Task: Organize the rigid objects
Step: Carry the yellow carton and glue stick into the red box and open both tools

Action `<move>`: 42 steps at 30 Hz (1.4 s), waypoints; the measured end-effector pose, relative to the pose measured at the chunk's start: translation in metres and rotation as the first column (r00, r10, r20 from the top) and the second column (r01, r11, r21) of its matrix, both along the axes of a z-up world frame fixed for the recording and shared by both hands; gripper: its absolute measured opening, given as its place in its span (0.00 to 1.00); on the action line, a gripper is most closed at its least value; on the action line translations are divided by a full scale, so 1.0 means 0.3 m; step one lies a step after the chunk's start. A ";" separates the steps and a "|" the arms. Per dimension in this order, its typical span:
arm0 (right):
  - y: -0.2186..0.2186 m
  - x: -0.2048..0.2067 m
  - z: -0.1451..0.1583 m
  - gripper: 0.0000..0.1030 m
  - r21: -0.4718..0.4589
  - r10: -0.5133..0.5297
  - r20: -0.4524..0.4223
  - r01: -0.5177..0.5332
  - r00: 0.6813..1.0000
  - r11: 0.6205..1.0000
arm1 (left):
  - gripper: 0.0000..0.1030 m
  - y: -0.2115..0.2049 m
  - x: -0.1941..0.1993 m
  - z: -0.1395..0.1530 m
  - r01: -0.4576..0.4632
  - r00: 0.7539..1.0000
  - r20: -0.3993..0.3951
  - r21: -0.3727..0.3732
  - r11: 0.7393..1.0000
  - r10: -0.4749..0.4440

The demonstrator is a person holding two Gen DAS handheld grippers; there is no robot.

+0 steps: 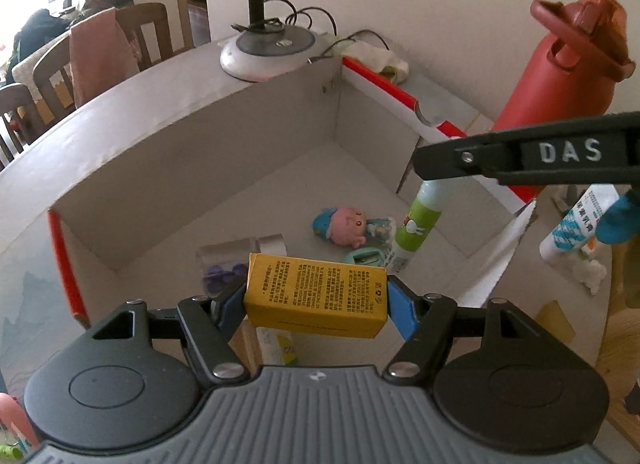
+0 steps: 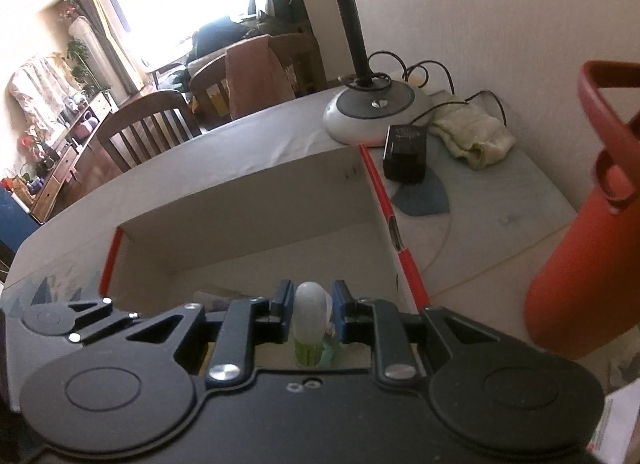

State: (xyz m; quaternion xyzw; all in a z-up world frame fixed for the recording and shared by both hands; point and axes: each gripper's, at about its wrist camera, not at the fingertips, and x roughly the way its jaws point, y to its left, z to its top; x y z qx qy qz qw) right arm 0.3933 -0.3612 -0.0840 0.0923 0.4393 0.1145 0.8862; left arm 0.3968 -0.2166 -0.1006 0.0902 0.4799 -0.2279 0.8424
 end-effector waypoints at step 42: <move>0.046 0.031 -0.056 0.65 0.026 0.044 -0.073 -0.043 0.996 0.999 | 0.70 0.046 0.027 -0.015 -0.152 0.982 -0.113 -0.022 0.988 0.148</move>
